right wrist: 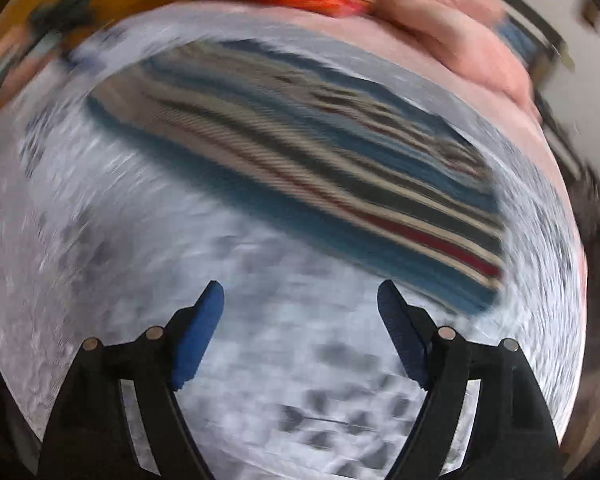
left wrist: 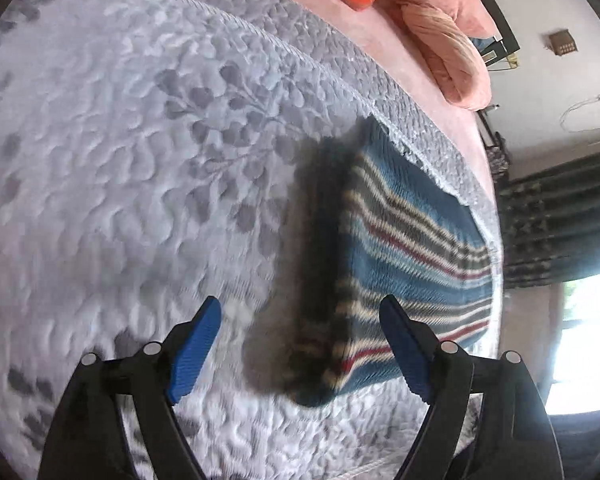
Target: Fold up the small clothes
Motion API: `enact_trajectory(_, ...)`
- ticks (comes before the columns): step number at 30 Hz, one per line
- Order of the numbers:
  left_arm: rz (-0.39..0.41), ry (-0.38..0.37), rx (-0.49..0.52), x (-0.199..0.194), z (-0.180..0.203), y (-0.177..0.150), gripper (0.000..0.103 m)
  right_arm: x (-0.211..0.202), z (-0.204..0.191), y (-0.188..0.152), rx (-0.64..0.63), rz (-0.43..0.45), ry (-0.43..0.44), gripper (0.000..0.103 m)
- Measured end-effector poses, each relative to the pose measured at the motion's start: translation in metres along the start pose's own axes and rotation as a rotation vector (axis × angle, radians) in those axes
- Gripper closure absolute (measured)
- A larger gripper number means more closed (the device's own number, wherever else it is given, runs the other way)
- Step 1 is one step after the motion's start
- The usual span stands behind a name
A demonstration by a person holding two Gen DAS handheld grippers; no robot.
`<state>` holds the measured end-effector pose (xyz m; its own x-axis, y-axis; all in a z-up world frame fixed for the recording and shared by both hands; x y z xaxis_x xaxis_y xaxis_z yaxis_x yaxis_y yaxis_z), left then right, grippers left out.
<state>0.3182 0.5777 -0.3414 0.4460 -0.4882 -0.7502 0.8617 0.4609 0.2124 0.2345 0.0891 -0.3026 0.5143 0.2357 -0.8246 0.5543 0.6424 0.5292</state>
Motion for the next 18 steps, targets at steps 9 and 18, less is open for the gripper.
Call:
enact_trajectory(9,-0.060,-0.094,-0.018,0.078,0.039,0.046,0.021,0.026,-0.133,0.049,-0.306,0.116,-0.026,0.024)
enact_trajectory(18,-0.120,-0.186,-0.006,0.120,0.054,0.074,0.023,0.070,-0.181,0.089,-0.473,0.191,-0.118,0.024)
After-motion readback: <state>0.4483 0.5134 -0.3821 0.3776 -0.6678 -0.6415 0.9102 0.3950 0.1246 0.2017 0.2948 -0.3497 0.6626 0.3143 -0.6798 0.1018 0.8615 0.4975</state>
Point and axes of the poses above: each gripper's, at about its wrist camera, not at the fingertips, and x roughly the way its jaws point, z to its right, y to its top, the point moved 1 cm from there along x, roughly the way its jaws point, and after that the axes turned 6 degrees about z, right-handed, at the moved point
